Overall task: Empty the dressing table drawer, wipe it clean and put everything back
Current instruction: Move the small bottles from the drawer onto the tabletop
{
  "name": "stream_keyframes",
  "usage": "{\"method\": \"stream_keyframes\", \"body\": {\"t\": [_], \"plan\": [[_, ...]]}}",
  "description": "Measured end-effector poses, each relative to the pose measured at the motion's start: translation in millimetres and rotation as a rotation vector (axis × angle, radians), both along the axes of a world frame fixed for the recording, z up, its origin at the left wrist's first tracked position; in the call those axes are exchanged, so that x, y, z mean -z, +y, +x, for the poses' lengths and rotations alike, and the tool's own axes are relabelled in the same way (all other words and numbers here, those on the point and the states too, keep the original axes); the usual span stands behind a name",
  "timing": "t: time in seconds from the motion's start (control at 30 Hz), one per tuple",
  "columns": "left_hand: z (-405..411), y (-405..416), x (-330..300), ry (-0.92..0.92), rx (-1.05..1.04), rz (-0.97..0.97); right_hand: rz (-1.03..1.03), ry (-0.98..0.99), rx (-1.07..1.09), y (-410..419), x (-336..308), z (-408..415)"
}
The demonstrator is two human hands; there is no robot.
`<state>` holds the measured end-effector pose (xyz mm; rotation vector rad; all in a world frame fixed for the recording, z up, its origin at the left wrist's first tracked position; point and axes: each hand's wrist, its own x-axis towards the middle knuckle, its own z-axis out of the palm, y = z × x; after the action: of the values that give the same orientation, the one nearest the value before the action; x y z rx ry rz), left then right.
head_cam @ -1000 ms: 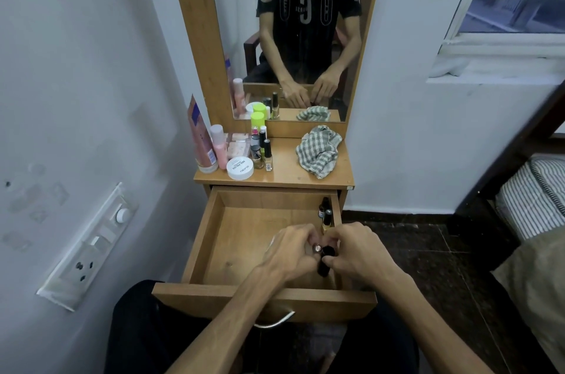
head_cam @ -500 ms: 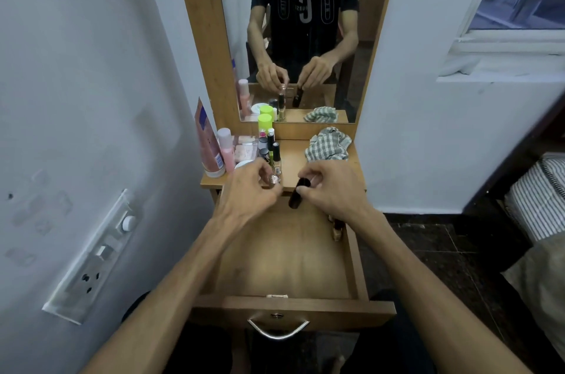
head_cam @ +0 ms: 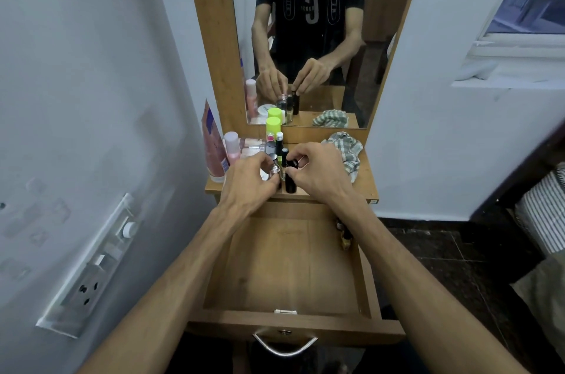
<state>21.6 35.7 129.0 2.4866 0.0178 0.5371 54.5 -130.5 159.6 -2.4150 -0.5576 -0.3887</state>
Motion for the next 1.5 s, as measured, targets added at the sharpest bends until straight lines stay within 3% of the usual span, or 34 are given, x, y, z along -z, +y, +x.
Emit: {"method": "stream_keyframes", "body": {"t": [0.57, 0.8, 0.9, 1.17, 1.5], "plan": [[-11.1, 3.8, 0.8, -0.018, 0.003, 0.07, 0.056, 0.024, -0.012, -21.2, 5.3, -16.8], [-39.4, -14.9, 10.9, -0.098, -0.029, -0.05, 0.023, 0.111, 0.048, -61.0, 16.2, -47.3], [-54.1, -34.6, 26.6, -0.001, 0.021, -0.07, -0.039, 0.21, 0.081, -81.6, 27.1, -60.3], [-70.5, -99.1, 70.3, 0.289, 0.304, 0.091, -0.29, 0.318, 0.086, -115.6, 60.0, -86.0], [-56.2, -135.5, 78.4, 0.322, 0.26, 0.054, -0.303, 0.271, 0.116, -121.8, 76.2, -90.2]]}}
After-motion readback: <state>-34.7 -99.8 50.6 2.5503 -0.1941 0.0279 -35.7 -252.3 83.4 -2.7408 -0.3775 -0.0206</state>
